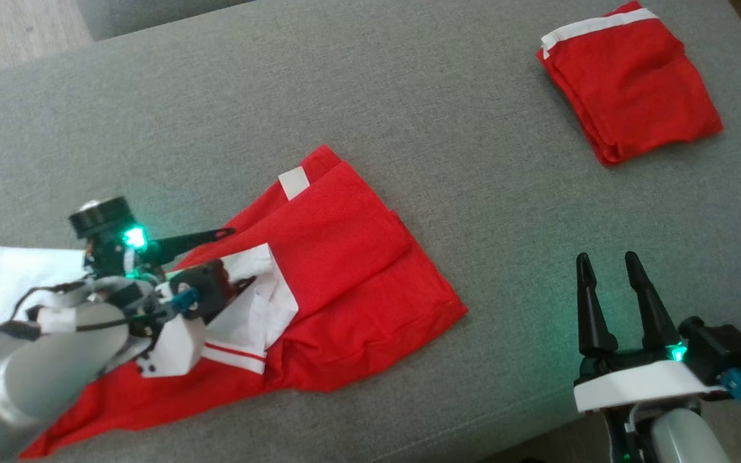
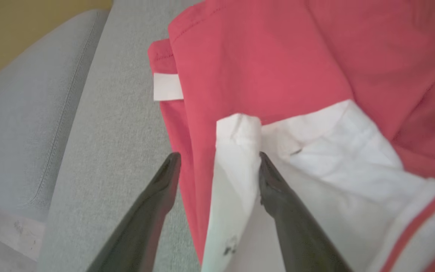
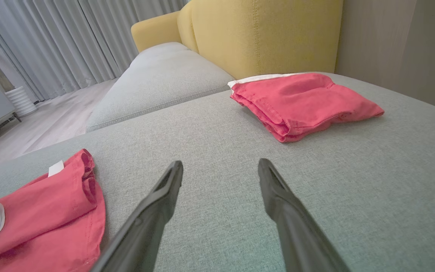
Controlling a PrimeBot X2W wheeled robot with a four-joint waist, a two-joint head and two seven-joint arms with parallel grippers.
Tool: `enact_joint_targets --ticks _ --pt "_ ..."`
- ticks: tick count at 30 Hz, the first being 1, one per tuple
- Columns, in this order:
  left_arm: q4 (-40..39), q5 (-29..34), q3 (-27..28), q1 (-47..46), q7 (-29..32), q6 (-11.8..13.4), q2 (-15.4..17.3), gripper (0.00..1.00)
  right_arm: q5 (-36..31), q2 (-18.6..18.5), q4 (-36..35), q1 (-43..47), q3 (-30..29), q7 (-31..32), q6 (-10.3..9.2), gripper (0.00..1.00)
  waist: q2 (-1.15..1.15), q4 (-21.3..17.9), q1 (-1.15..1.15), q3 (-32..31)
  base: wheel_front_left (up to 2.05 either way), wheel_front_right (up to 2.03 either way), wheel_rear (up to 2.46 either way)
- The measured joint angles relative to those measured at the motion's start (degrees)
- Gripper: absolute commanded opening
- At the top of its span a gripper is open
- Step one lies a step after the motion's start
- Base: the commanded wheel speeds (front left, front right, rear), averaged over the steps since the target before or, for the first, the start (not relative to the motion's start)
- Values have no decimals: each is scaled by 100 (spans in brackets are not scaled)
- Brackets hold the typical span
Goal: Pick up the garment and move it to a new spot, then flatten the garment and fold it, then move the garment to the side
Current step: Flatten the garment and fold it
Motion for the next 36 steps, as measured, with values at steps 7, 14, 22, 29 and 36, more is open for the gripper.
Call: enact_joint_targets --ticks 7,14,22,29,36 --pt "187 10 -1 16 -109 0 -219 98 38 0 1 0 18 0 0 100 0 -37 0 18 0 0 0" --pt "229 118 0 36 -145 0 -305 0 37 0 0 0 13 0 0 100 0 -16 0 28 0 0 0" --pt "49 -78 144 30 -604 73 -341 0 -22 0 4 11 -33 0 0 100 0 217 0 -124 0 0 0" --pt "-639 -476 601 129 -924 662 67 0 -121 -1 135 179 -73 0 0 100 0 759 0 -342 0 0 0" --pt "-1338 -616 773 421 -948 1093 485 0 -31 -254 497 496 649 0 0 100 0 1486 -1 -476 0 0 0"
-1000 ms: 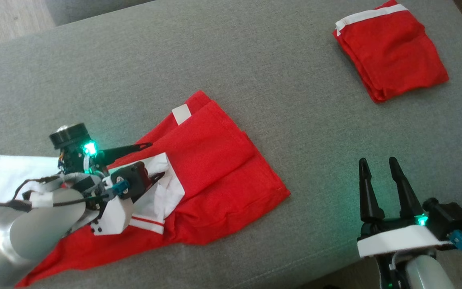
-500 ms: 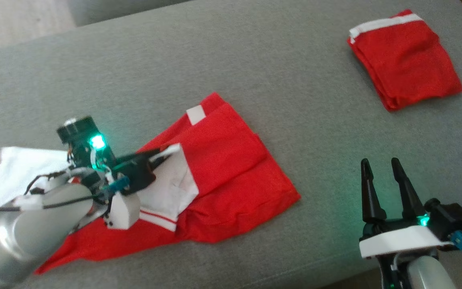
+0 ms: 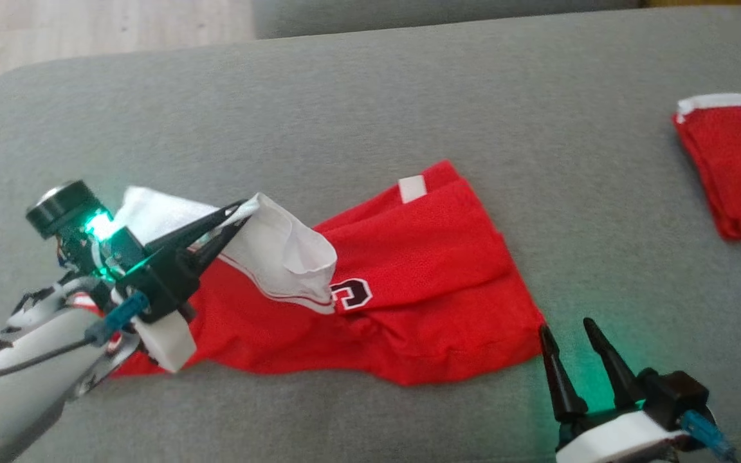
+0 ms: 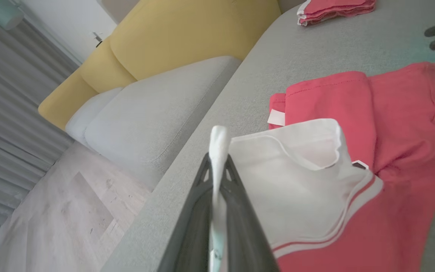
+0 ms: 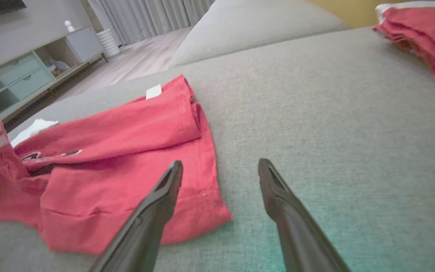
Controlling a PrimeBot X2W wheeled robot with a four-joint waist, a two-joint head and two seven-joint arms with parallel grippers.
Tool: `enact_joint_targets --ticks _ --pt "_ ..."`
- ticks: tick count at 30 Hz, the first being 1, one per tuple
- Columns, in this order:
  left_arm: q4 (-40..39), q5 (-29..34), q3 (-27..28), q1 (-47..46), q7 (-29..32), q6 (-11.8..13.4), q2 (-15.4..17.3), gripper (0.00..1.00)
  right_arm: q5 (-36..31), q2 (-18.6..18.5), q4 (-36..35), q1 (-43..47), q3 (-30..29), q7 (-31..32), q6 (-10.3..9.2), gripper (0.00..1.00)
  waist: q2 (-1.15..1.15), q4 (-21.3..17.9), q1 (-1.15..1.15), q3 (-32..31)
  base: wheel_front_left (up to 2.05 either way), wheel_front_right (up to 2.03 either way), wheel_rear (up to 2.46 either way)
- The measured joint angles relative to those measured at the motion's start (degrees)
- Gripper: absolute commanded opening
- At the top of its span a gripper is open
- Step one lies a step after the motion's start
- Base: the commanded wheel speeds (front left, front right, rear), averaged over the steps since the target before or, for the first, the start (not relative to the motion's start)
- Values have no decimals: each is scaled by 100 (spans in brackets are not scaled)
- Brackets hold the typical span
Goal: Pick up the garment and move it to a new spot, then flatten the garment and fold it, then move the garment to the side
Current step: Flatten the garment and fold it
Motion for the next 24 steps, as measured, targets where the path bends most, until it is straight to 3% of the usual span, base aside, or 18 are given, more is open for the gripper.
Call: enact_joint_targets --ticks 9,11,12,14,16,24 --pt "-298 -41 32 127 5 230 130 0 113 -372 407 -65 387 0 0 100 0 419 0 22 0 0 0" --pt "-342 -42 34 127 7 263 142 0 113 -399 508 -136 445 0 0 84 0 476 0 28 0 0 0" --pt "-353 -42 36 127 7 270 144 0 114 -415 519 -176 458 0 0 64 0 500 0 34 0 0 0" --pt "-355 -41 36 127 7 272 156 0 114 -430 555 -254 482 0 0 40 0 536 0 47 0 0 0" --pt "-363 -41 35 127 8 274 162 0 113 -431 569 -288 500 0 0 0 0 565 1 56 0 0 0" --pt "-472 -42 88 141 -40 438 307 0 -147 -437 266 -196 118 3 0 0 0 575 1 -115 0 0 0"
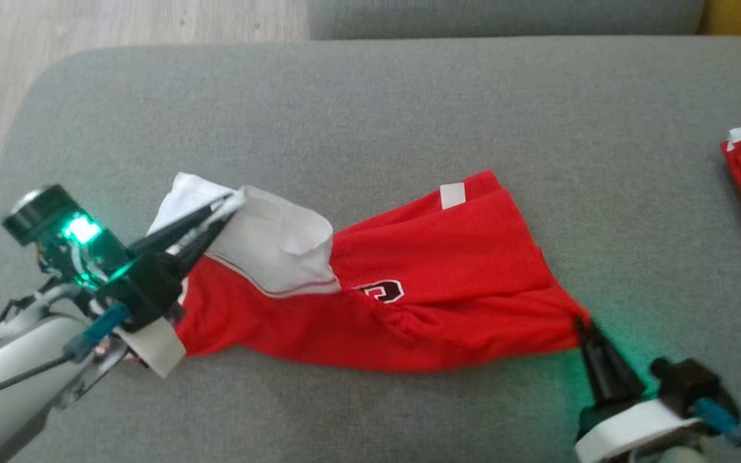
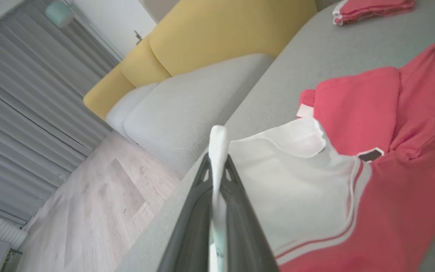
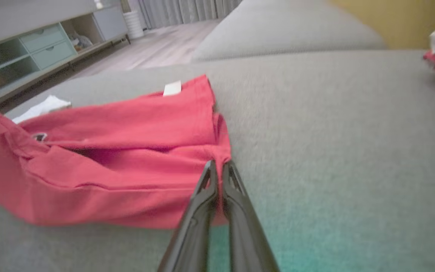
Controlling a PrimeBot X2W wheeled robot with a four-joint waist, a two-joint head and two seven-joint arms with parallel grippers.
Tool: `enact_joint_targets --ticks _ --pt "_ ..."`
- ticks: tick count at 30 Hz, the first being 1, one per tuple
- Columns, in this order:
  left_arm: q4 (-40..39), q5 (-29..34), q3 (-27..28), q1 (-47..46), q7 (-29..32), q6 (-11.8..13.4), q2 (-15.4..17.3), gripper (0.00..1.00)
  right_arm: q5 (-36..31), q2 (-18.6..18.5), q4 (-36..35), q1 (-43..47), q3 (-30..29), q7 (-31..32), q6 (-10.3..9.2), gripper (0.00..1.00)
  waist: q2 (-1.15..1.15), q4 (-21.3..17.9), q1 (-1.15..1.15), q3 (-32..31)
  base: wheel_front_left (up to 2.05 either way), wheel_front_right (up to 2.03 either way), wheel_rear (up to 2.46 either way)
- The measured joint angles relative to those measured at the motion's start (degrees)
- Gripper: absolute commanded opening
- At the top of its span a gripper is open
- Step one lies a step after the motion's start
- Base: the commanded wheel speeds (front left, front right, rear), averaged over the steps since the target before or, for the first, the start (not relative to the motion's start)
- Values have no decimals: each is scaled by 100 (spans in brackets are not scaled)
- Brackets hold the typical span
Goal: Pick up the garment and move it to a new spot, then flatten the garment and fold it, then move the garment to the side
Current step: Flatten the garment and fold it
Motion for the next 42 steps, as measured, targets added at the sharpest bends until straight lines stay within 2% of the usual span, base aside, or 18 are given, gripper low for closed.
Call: enact_joint_targets --ticks 6,11,13,16,19,22,23,26,28,31,35,38,42 --pt "-550 -337 601 9 -505 430 404 0 245 -35 -1196 64 -661 11 0 0 0 -101 0 -351 0 0 0" --pt "-1098 -901 1229 -11 -826 539 857 0 650 -491 -2293 19 -1073 11 0 0 0 -195 -2 -757 0 0 0" --pt "-1268 -1063 1494 -87 -921 479 922 0 733 -777 -2719 -122 -1194 52 0 0 0 -228 -2 -889 0 0 0" --pt "-1294 -1299 1837 -389 -996 243 909 0 847 -1256 -3190 -698 -1329 437 0 0 0 -264 -2 -994 0 0 0" --pt "-1024 -1468 2051 -767 -1020 -167 717 0 969 -1666 -3290 -1612 -1269 829 0 0 0 -287 -2 -969 0 0 0" --pt "-515 -1481 2060 -1141 -1021 -671 330 0 1111 -1984 -2870 -2502 -958 1151 0 0 0 -281 -1 -863 0 0 0" --pt "-515 -1481 2060 -1141 -1021 -671 330 0 1111 -1984 -2870 -2502 -958 1151 0 0 0 -281 -1 -863 0 0 0" --pt "186 -1461 1853 -1539 -981 -1157 -131 0 1271 -2135 -2084 -3242 -487 1405 0 0 0 -258 0 -675 0 0 0" --pt "688 -1410 1679 -1873 -887 -1335 -406 0 1427 -2160 -1537 -3739 -186 1462 0 0 0 -242 0 -486 0 0 0" --pt "1429 -1308 1449 -2429 -803 -1479 -798 0 1570 -2147 -750 -4632 231 1444 0 0 0 -214 1 -137 0 0 0" --pt "2405 -900 1327 -3300 -900 -1488 -1245 0 1579 -2130 167 -5906 578 964 0 0 0 -168 2 403 0 0 0" --pt "2909 -566 1569 -3983 -1009 -1471 -1563 0 1537 -2143 648 -6637 568 438 0 0 0 -111 3 778 0 0 0" --pt "2658 -193 2206 -4463 -1022 -1477 -1845 0 1471 -2178 1133 -7155 539 102 0 0 0 4 3 1134 0 0 0"
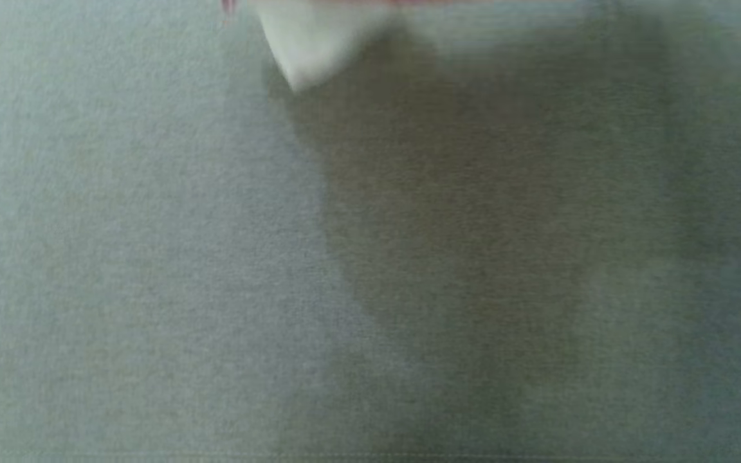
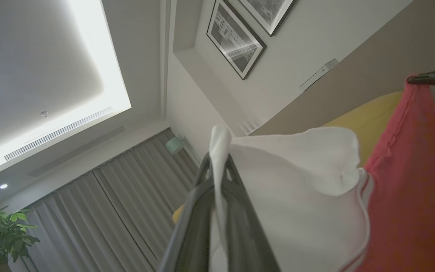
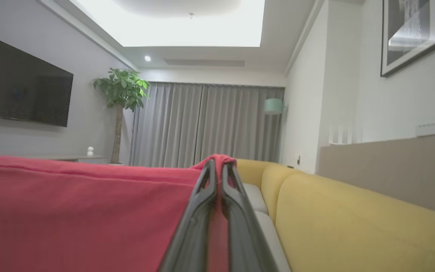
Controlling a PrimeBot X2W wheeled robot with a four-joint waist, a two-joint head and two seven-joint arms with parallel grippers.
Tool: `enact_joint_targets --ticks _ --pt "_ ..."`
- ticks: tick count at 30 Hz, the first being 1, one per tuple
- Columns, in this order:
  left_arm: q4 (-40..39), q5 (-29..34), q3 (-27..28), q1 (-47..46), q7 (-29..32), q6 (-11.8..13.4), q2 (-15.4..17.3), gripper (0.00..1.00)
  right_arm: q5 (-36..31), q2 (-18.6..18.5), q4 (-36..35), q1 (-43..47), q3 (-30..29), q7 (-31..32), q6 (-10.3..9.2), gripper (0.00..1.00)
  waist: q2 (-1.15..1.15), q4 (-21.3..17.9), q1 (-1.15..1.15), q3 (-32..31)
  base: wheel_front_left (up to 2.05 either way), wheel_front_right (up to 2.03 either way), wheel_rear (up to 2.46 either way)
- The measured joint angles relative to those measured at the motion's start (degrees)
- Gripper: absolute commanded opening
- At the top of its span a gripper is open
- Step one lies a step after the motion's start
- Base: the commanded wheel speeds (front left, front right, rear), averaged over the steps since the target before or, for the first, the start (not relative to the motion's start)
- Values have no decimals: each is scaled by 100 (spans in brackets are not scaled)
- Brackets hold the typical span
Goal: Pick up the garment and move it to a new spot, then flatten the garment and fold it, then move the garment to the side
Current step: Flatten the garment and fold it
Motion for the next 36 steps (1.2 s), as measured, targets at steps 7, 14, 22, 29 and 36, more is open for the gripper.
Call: enact_joint_targets --ticks 7,14,22,29,36 --pt "-985 148 342 1124 -24 -33 232 0 -11 -51 118 291 98 -98 0 0 0 221 -3 214 0 0 0" --pt "-1923 253 -65 3229 -23 -55 864 0 7 -119 -388 2078 124 -98 0 0 0 283 -3 194 0 0 0" --pt "-2601 604 -120 5928 -13 102 983 0 16 -5 -1065 5024 -848 -96 0 0 0 309 -5 -288 0 0 0" --pt "-3260 530 -236 7770 -8 438 1502 0 -266 630 -2042 7397 -1605 -91 0 0 1 233 -6 -813 0 0 0" --pt "-3170 346 -79 7264 -9 288 1260 0 -542 1093 -2324 7224 -1903 231 0 0 1 199 -4 -715 0 0 0"
